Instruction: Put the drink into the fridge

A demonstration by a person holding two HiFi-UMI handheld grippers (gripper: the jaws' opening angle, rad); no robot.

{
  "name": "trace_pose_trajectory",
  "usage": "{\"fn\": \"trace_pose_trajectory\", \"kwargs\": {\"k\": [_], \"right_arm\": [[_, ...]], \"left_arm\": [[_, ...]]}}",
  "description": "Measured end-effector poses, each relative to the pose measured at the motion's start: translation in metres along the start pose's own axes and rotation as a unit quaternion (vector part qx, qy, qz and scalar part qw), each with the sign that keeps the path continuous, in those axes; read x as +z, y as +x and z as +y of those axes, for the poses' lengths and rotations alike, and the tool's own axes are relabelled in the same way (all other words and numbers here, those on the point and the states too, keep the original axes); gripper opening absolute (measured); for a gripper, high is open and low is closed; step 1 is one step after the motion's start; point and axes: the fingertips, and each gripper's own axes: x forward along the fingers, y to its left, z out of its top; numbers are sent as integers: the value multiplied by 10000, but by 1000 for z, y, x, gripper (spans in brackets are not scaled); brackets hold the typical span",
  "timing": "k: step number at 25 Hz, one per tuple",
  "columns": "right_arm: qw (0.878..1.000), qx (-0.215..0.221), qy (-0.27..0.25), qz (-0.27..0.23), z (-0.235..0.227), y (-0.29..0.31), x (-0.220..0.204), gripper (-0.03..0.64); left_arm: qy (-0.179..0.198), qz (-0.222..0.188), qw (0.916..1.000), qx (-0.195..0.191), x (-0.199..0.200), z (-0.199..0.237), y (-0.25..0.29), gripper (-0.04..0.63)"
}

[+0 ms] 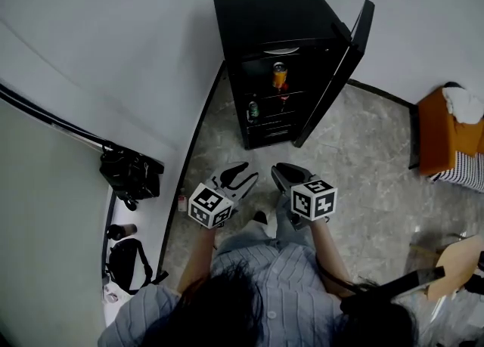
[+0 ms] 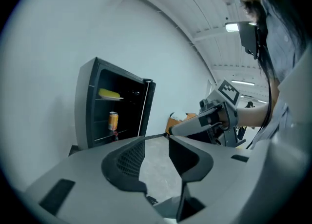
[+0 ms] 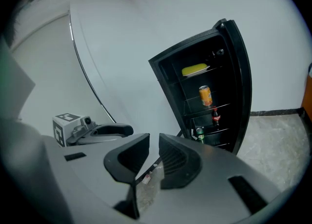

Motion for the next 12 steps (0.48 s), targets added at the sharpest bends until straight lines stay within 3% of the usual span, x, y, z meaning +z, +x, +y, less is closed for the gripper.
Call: {"fn": "trace_pose_trajectory", "kwargs": {"k": [12], "right_arm": [[9993,-52,-130,335,22,-24,-28,71]], "left_arm": [[-438,-74,9989,135,-28,-17,-34,137]]}}
